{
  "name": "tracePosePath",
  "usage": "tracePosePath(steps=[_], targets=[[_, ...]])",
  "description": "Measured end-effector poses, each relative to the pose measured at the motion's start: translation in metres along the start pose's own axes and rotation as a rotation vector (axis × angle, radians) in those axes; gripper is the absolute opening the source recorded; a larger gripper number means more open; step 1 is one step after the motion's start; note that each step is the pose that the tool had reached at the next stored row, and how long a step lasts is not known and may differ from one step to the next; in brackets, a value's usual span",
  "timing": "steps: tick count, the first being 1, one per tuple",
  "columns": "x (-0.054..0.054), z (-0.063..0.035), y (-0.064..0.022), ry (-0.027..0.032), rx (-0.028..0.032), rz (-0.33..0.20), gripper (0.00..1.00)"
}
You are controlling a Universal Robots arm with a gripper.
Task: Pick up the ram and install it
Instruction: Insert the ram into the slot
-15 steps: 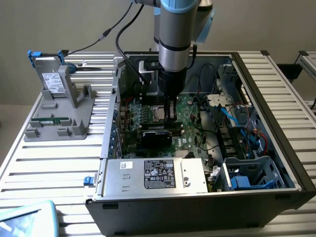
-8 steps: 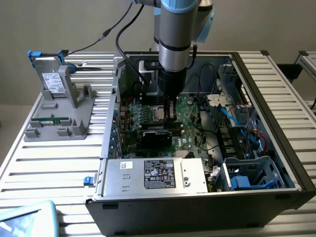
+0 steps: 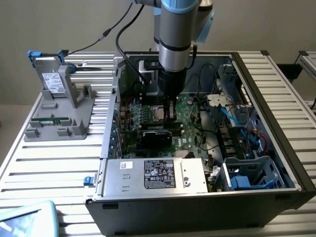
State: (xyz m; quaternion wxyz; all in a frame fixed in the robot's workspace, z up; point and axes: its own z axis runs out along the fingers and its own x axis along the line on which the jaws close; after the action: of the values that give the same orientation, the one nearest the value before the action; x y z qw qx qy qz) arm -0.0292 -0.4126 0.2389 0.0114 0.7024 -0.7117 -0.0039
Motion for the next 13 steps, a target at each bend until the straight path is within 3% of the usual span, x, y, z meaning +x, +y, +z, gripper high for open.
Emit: tracePosePath(steps=[8,11,13], targets=[[0.0000,0.0015,-0.0004,-0.0035,-0.0012,0.000,0.13],[0.0008,0.0015,-0.0017,-0.0041,-0.0107,0.000,0.13],[0.0010,0.0015,-0.0026,-0.0044,-0.0135,0.000,0.13]])
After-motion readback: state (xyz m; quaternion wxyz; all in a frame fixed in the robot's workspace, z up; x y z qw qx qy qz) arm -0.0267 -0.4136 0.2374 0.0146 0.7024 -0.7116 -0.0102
